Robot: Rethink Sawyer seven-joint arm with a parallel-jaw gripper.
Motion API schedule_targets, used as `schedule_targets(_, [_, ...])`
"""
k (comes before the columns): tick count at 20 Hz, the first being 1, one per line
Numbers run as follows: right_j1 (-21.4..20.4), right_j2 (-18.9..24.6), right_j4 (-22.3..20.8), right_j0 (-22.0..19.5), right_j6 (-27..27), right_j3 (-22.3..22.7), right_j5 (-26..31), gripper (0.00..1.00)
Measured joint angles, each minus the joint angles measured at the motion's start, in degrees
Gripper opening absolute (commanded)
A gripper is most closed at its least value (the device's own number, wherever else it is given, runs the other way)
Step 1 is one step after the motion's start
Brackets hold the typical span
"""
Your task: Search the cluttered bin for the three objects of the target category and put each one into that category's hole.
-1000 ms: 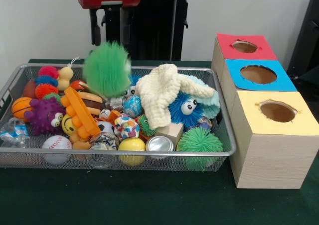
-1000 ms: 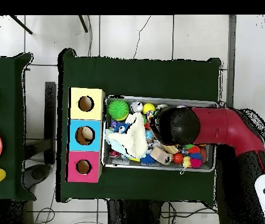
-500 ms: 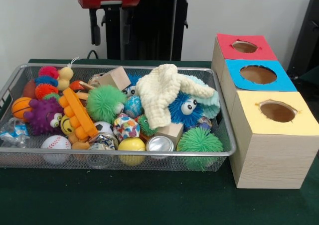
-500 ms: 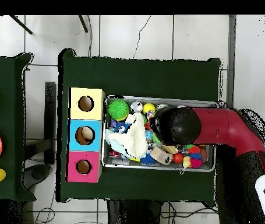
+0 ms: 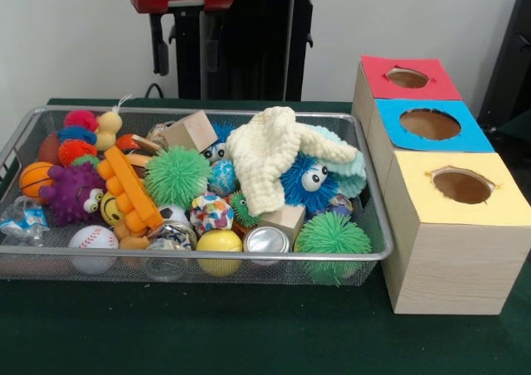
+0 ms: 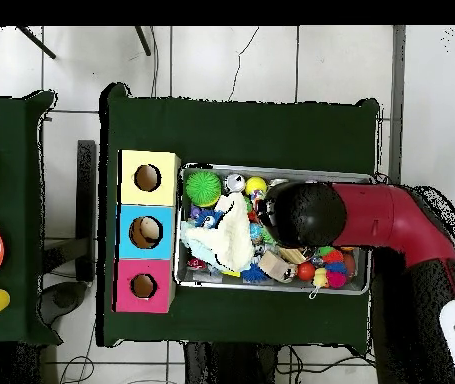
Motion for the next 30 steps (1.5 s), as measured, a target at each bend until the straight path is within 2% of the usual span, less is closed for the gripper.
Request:
schedule_targets(15, [2.6, 0.0, -0.1, -3.5, 0.0, -1.0, 0.0, 1.00])
schedule_targets(30, [6.9, 0.0, -2.4, -7.4, 0.0, -4.9, 0.0, 1.00])
